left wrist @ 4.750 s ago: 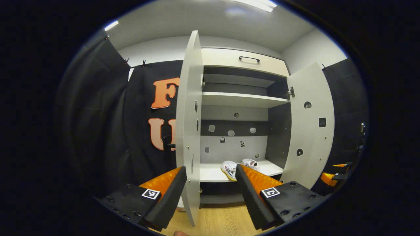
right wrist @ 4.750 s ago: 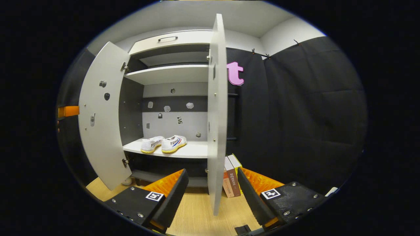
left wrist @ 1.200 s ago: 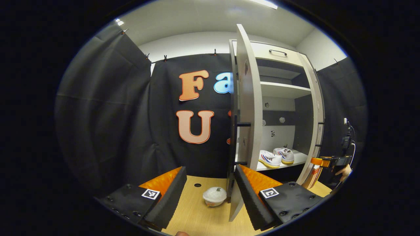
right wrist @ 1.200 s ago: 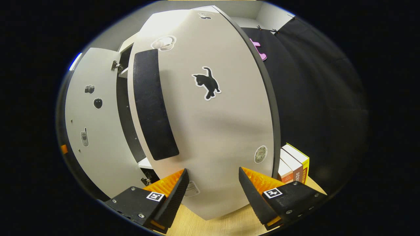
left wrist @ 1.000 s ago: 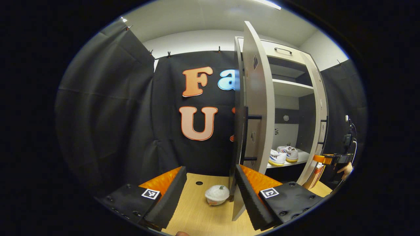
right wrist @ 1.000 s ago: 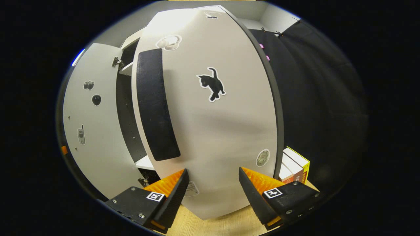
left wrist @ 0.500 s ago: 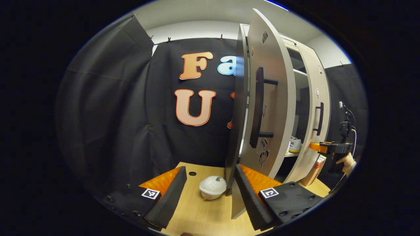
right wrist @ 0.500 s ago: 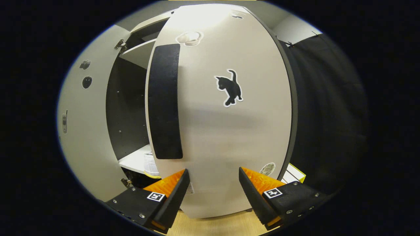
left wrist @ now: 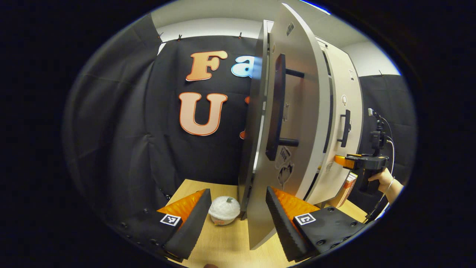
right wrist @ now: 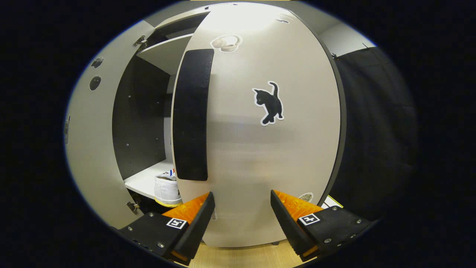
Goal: Grab one shoe with the right hand and put it into the shoe cabinet, grab the other shoe with the left hand and put it into the shoe cabinet; then close the right door with the right hand and the left door with the left hand.
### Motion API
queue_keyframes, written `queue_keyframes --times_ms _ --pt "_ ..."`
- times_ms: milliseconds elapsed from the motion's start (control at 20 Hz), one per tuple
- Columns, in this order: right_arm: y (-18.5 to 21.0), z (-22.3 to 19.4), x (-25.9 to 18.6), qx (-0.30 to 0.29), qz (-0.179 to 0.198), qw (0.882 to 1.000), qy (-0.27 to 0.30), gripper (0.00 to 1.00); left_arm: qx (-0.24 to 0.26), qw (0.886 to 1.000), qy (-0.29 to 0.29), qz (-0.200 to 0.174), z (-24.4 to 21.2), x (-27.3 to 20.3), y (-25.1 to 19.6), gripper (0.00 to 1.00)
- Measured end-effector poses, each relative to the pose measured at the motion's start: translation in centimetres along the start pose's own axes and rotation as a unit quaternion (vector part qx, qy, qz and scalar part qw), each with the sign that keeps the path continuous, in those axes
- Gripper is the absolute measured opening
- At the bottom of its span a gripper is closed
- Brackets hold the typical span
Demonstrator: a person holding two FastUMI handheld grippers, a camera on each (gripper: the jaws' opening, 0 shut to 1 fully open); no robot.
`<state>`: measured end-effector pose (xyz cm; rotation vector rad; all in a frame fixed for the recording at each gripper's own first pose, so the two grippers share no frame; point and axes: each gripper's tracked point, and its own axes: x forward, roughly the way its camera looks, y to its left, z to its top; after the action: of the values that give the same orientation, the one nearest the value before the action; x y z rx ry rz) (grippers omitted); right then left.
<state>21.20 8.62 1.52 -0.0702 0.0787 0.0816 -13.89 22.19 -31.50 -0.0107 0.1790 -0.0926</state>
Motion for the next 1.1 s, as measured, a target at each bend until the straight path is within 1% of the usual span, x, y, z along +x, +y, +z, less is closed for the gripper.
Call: queue_keyframes --times_ms 200,250,300,450,550,600,700,800,900,1100 --pt "0.0 0.2 -0.1 0.002 0.011 1.000 -0.001 0.94 0.021 1.000 -0.007 0.006 0.2 -0.1 0.0 0.94" --pt "-0.1 0.3 -0.4 0.003 0.012 1.000 -0.002 0.94 0.025 1.000 -0.008 0.006 0.1 0.0 -0.1 0.95" --pt "-0.5 0.3 -0.9 0.002 0.012 1.000 -0.002 0.94 0.030 0.999 -0.010 0.006 0.3 0.0 -0.1 0.96" --pt "-2.4 0.3 -2.5 0.001 0.007 1.000 -0.003 0.94 0.031 0.999 -0.011 0.003 0.3 0.0 -0.3 0.94" --pt "-3.7 0.3 -3.5 0.006 0.008 1.000 -0.004 0.94 0.029 0.999 -0.013 -0.013 0.4 0.0 -0.8 0.95" --pt "-4.3 0.4 -4.1 0.012 0.012 1.000 -0.004 0.93 0.030 0.999 -0.013 -0.020 0.5 0.0 -1.4 0.94" --pt "-4.6 0.5 -5.2 0.025 0.024 0.999 -0.004 0.93 0.037 0.999 -0.014 -0.028 0.1 0.3 -2.8 0.94" --pt "-4.9 1.0 -6.2 0.025 0.029 0.999 -0.010 0.94 0.034 0.999 -0.011 -0.038 0.0 0.4 -3.8 0.95" --pt "-5.3 1.3 -7.1 0.010 0.030 0.999 -0.018 0.94 0.027 0.998 -0.007 -0.053 -0.3 0.4 -5.2 0.96" --pt "-6.0 2.1 -8.8 -0.032 0.026 0.999 -0.032 0.94 0.035 0.996 -0.007 -0.078 -0.3 1.3 -7.9 0.95"
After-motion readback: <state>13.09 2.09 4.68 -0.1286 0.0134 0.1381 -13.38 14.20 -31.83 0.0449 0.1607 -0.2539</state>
